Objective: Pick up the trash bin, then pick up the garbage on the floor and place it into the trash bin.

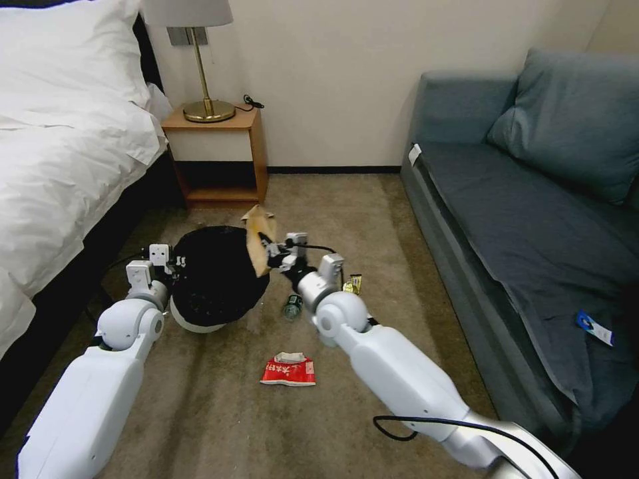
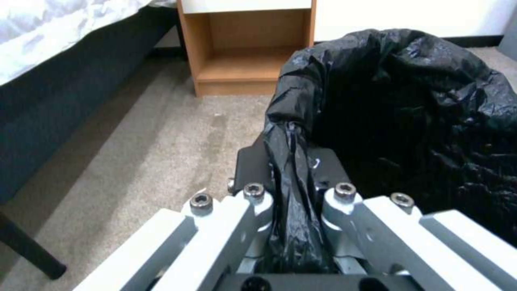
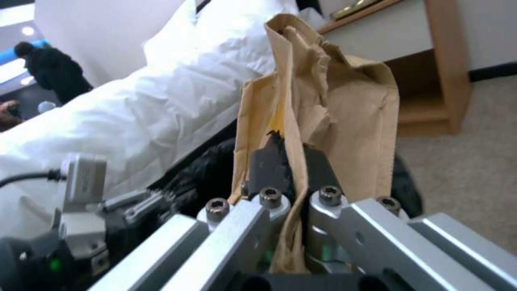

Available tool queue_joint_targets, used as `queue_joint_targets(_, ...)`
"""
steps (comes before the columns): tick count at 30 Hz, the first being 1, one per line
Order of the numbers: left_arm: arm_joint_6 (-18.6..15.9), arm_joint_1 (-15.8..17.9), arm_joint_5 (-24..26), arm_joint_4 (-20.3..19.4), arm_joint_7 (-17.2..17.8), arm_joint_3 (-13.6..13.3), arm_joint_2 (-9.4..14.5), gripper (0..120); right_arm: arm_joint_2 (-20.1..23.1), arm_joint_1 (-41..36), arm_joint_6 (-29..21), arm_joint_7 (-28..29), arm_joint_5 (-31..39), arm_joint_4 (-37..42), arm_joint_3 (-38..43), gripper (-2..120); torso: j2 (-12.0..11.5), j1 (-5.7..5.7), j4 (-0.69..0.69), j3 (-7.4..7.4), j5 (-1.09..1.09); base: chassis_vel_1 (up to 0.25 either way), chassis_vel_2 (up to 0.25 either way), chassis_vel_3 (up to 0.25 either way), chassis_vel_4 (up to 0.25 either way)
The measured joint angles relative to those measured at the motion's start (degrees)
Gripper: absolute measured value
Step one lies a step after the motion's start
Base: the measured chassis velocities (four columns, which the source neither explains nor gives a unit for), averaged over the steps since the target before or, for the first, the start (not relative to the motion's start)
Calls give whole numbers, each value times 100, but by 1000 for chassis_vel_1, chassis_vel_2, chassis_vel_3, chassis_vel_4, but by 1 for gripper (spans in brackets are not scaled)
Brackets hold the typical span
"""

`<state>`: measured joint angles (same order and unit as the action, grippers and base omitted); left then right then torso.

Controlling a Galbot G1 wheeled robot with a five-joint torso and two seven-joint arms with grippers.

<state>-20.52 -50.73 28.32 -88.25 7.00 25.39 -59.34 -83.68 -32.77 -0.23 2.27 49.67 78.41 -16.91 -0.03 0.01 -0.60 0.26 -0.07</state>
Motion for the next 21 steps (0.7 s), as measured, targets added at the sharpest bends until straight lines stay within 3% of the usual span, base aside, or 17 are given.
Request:
queue_joint_targets(9,57,211,-40,240,-73,-86,-112,6,-576,138,146,-37,-162,-605,-355,0,0,0,0,-1,0,0,0,0,0)
queue_joint_targets(16,68,350,-50,333,-86,-136,-159,6,-767,236,231,-27,-250,-914,-506,0,-1,0,0,0,1,0,0,0,0)
queue_joint_targets(18,81,397,-41,380,-101,-139,-136,6,-727,250,250,9,-286,-1011,-529,11,0,0,-1,0,1,0,0,0,0)
queue_joint_targets(21,93,409,-39,409,-122,-138,-119,6,-694,250,257,7,-287,-1032,-530,16,-1,0,-1,0,1,0,0,0,0)
